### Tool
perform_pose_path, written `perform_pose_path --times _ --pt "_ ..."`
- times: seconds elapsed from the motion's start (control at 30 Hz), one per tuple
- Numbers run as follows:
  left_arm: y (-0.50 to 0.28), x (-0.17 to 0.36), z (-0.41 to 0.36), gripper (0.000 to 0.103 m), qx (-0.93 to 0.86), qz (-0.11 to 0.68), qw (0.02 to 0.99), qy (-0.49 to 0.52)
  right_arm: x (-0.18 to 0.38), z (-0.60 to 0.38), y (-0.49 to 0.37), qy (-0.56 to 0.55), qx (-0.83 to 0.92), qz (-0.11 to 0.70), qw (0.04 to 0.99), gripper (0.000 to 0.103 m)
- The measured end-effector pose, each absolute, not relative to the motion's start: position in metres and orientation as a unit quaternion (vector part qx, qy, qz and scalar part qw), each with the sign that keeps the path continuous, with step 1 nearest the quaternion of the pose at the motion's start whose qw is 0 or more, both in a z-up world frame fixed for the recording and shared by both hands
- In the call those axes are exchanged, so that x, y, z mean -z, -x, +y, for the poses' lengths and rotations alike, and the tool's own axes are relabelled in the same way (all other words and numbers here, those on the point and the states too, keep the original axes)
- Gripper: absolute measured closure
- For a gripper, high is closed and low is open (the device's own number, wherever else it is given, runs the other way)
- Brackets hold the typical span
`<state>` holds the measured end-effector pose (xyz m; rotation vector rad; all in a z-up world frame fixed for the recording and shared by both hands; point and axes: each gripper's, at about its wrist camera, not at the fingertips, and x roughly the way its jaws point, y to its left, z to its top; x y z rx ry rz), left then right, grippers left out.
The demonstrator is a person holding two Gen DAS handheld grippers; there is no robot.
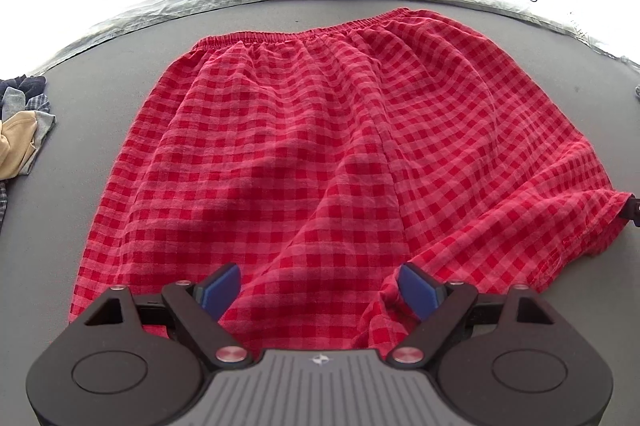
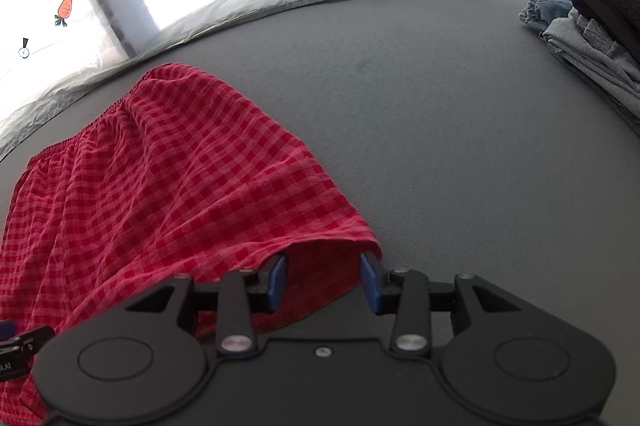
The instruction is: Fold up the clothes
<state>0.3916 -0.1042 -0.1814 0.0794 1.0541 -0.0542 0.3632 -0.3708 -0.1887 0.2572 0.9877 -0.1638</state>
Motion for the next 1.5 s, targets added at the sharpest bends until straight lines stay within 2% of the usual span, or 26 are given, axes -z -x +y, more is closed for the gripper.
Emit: perform_pose_path --times 0.3,0.6,0.73,0.93,1.0,1.03,1.07,1.17,1.4,1.5 --pt "-0.349 0.168 -0.068 0.017 0.009 0.496 0.868 -0.037 0.179 -0.32 -0.324 -0.105 0.027 0.48 0.87 0.059" --pt "-0.337 0.179 -0.018 0.017 -0.011 0.513 0.858 -0.022 0.204 -0.25 -0.317 -0.052 -0.065 0.513 0.854 0.059" --pt "-0.351 0.18 -0.006 0.017 -0.012 0.507 0.861 -0.032 0.209 -0.23 -0.327 -0.04 -0.076 0.492 0.866 0.047" --pt "-0.361 0.196 -0.008 0.017 0.006 0.531 0.846 -0.033 0.212 -0.203 -0.337 0.029 -0.082 0.48 0.873 0.047" --pt "-0.36 0.202 -0.01 0.017 0.01 0.538 0.842 -0.034 0.211 -0.203 -0.338 0.033 -0.086 0.474 0.876 0.054" --pt "-0.359 0.205 -0.01 0.017 0.01 0.541 0.84 -0.034 0.21 -0.204 -0.338 0.03 -0.089 0.471 0.877 0.076" --pt "-0.359 0.206 -0.009 0.017 0.007 0.541 0.84 -0.03 0.21 -0.208 -0.34 0.027 -0.083 0.471 0.878 0.09" --pt "-0.358 0.207 -0.002 0.017 -0.006 0.542 0.84 -0.013 0.201 -0.22 -0.339 0.007 -0.074 0.47 0.879 0.098" --pt "-0.352 0.21 0.014 0.017 -0.037 0.548 0.835 0.025 0.163 -0.252 -0.327 -0.046 -0.063 0.469 0.88 0.1" --pt "-0.351 0.208 0.018 0.017 -0.047 0.544 0.838 0.018 0.155 -0.264 -0.324 -0.058 -0.048 0.495 0.866 0.1"
